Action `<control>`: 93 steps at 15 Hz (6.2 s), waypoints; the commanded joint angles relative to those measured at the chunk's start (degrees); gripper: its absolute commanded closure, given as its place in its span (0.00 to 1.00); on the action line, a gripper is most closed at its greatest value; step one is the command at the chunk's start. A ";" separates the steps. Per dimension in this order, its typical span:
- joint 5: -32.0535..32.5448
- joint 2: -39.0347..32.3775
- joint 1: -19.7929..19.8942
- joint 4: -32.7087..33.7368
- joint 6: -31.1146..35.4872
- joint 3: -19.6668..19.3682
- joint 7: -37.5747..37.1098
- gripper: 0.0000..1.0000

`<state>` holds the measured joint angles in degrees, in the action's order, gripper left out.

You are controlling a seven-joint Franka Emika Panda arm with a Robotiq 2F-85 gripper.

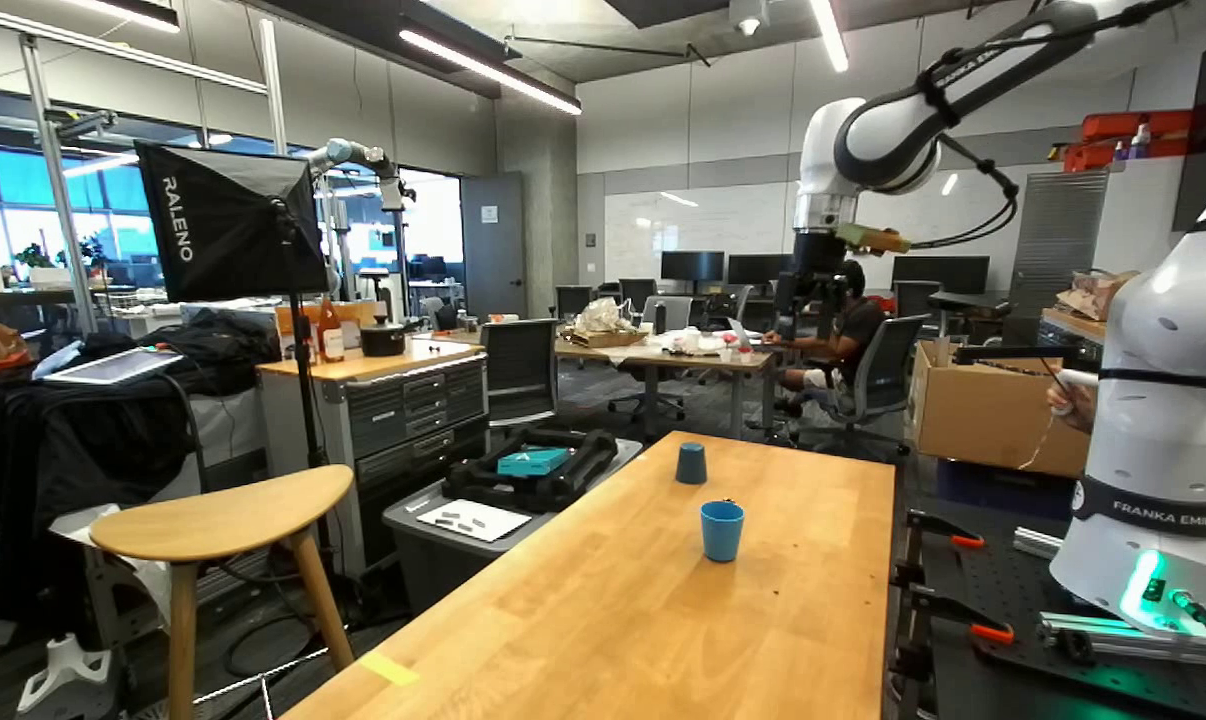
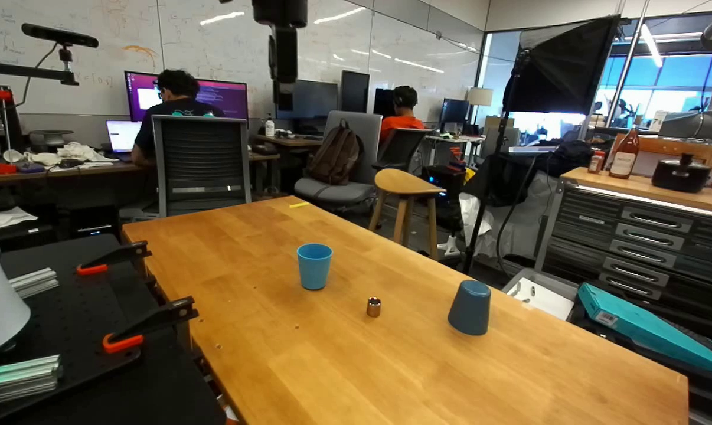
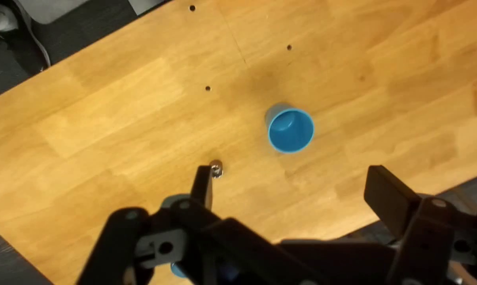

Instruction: Place the silver object in the light blue mug

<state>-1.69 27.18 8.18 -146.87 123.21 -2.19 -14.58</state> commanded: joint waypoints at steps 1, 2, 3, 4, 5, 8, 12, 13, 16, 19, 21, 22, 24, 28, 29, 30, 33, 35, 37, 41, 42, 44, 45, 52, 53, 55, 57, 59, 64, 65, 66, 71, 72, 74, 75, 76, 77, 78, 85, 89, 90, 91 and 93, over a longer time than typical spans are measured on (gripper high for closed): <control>-0.43 -14.60 2.27 2.73 16.32 0.41 -7.95 0.00; 0.07 -18.39 2.73 3.26 20.94 0.62 -10.75 0.00; 0.68 -22.20 3.12 3.69 25.53 0.67 -13.72 0.00; 1.85 -26.04 3.46 4.38 29.59 0.65 -17.15 0.00; 3.57 -29.85 3.56 5.24 33.43 0.36 -20.83 0.00; 11.70 -41.61 0.66 10.19 40.55 -4.40 -32.99 0.00; 10.39 -56.62 -6.89 20.63 41.22 -12.61 -39.78 0.00; 8.58 -60.17 -7.64 23.52 40.48 -13.00 -39.89 0.00; 3.10 -70.00 -8.15 31.91 38.53 -12.25 -39.46 0.00; -1.24 -75.71 -8.03 37.26 36.76 -11.48 -38.42 0.00; -3.26 -78.27 -7.65 39.94 34.78 -11.01 -38.12 0.00; -4.34 -78.64 -7.06 40.66 32.68 -10.54 -38.04 0.00; -5.65 -79.60 -6.67 41.70 30.32 -10.03 -37.74 0.00; -8.42 -79.15 -4.67 41.98 26.73 -7.86 -36.55 0.25; -9.42 -78.90 -3.90 41.85 25.60 -6.92 -36.11 0.34; -10.37 -78.50 -3.04 41.68 24.35 -6.08 -35.63 0.41; -13.45 -78.10 -0.85 41.83 21.04 -4.60 -34.57 0.64; -14.75 -77.98 -0.17 42.17 19.13 -4.83 -34.35 0.80; -14.47 -78.05 -0.70 42.41 18.49 -6.19 -34.83 0.45; -13.73 -78.61 -0.97 43.16 20.36 -7.17 -34.58 0.36; -13.77 -78.52 -0.97 43.19 20.56 -7.20 -34.54 0.29; -13.82 -78.20 -0.98 43.17 21.09 -7.30 -34.48 0.13; -13.74 -78.05 -1.06 43.09 21.47 -7.43 -34.46 0.04; -14.04 -77.00 -0.61 41.71 22.95 -7.49 -33.72 0.71; -14.00 -76.72 -0.57 41.39 22.85 -7.48 -33.42 0.80; -14.10 -75.56 -0.43 40.59 22.42 -7.29 -32.83 0.88; -14.16 -73.29 -0.41 39.34 21.66 -6.90 -31.57 0.92; -14.05 -69.96 -0.82 37.62 21.03 -6.60 -29.88 0.93; -14.11 -59.52 -2.42 32.87 19.54 -5.17 -25.54 0.93; -14.27 -57.73 -2.59 32.09 18.66 -4.61 -24.73 0.94; -14.86 -56.04 -2.39 31.41 16.81 -3.55 -23.39 0.93; -18.23 -53.24 -2.51 29.01 5.99 -0.21 -17.39 0.93; -18.33 -53.48 -2.97 28.67 4.71 -0.14 -17.09 0.93; -18.54 -54.38 -3.77 28.16 3.52 -0.19 -16.63 0.93; -18.45 -54.82 -4.13 27.94 3.33 -0.34 -16.49 0.93; -18.23 -55.57 -4.48 28.03 3.66 -0.57 -16.59 0.93; -17.91 -56.47 -4.82 28.22 4.18 -0.83 -16.86 0.93; -17.80 -57.42 -4.92 28.62 4.03 -1.00 -17.09 0.93; -17.63 -62.67 -5.05 30.39 5.65 -1.82 -17.53 0.93; -17.42 -62.55 -5.22 31.00 5.94 -1.93 -17.45 0.34; -17.48 -61.80 -5.16 30.99 5.97 -1.94 -17.36 0.27; -17.52 -61.28 -5.07 31.27 5.90 -1.94 -17.26 0.18; -17.46 -60.15 -4.90 31.49 5.79 -1.99 -16.96 0.08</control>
<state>-18.59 -35.12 3.95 -115.65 129.46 -3.19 -32.73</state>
